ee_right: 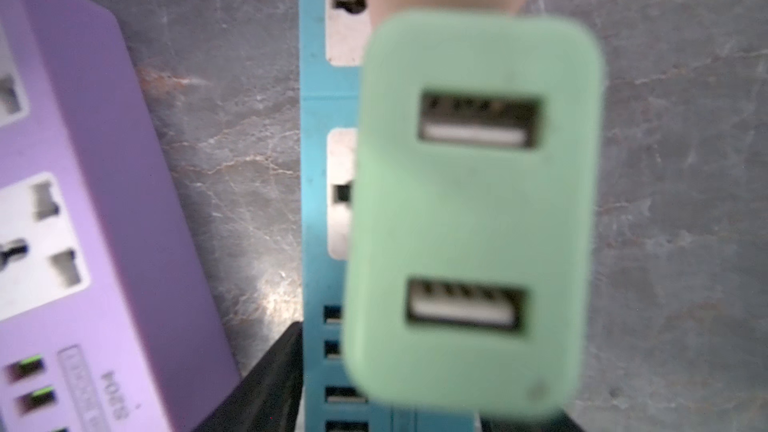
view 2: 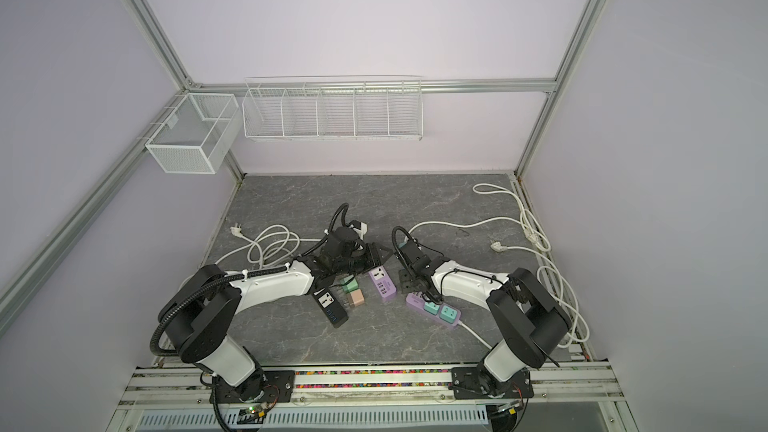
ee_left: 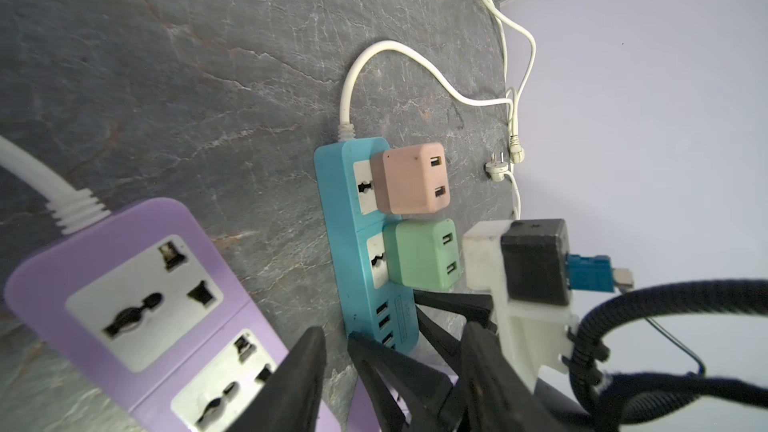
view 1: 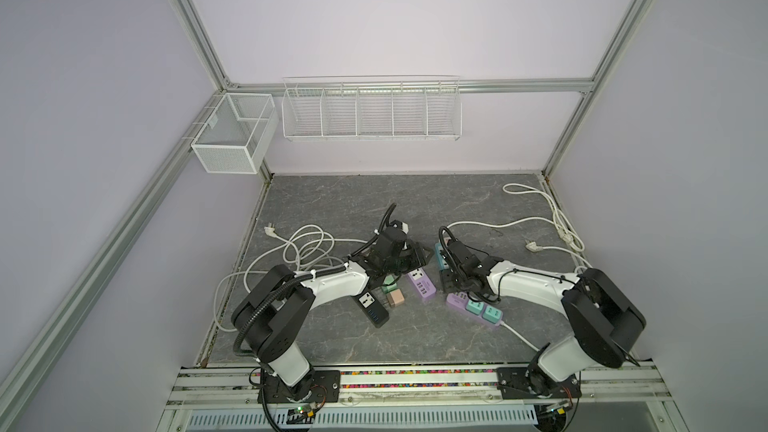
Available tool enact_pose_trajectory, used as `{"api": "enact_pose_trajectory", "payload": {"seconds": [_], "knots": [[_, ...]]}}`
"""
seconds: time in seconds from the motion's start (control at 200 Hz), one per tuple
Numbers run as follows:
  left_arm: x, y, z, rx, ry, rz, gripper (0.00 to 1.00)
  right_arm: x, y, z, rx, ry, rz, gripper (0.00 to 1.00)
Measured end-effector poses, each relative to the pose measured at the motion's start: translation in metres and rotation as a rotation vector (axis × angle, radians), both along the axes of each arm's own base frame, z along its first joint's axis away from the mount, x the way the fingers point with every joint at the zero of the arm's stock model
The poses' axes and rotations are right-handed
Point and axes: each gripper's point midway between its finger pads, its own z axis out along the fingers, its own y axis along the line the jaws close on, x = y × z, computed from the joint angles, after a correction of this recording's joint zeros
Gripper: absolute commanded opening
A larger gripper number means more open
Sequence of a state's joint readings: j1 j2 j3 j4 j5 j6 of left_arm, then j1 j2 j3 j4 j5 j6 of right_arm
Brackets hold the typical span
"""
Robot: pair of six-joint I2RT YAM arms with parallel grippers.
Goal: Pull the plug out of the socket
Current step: 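Close the right gripper on the green adapter while the left gripper pins the teal strip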
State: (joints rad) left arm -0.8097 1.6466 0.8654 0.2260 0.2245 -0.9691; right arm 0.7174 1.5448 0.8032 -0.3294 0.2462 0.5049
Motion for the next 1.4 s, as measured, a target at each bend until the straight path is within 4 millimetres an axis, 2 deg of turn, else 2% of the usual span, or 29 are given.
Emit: {"api": "enact_pose_trajectory", "payload": {"seconds": [0.175, 0.305, 0.505, 0.775, 0.905, 1.4], "knots": [[-0.001, -0.004, -0.008, 0.010, 0.010, -0.008, 0.54, -0.002, -0.001, 0.038, 0.059, -0.063, 0.000, 0.80], [0.001, -0.012, -0.013, 0.017, 0.019, -0.019, 0.54, -0.001, -0.002, 0.064, 0.087, -0.105, 0.011, 0.82], [0.002, -0.028, -0.016, 0.021, 0.024, -0.042, 0.53, 0.009, -0.011, 0.081, 0.102, -0.101, -0.007, 0.82], [0.009, -0.040, -0.024, 0.055, 0.044, -0.045, 0.51, 0.026, -0.021, 0.094, 0.133, -0.101, -0.042, 0.70], [0.010, -0.042, -0.037, 0.088, 0.066, -0.051, 0.46, 0.035, -0.018, 0.094, 0.126, -0.098, -0.042, 0.64], [0.016, -0.051, -0.062, 0.137, 0.090, -0.066, 0.41, 0.049, -0.009, 0.061, 0.065, -0.015, -0.035, 0.51]]}}
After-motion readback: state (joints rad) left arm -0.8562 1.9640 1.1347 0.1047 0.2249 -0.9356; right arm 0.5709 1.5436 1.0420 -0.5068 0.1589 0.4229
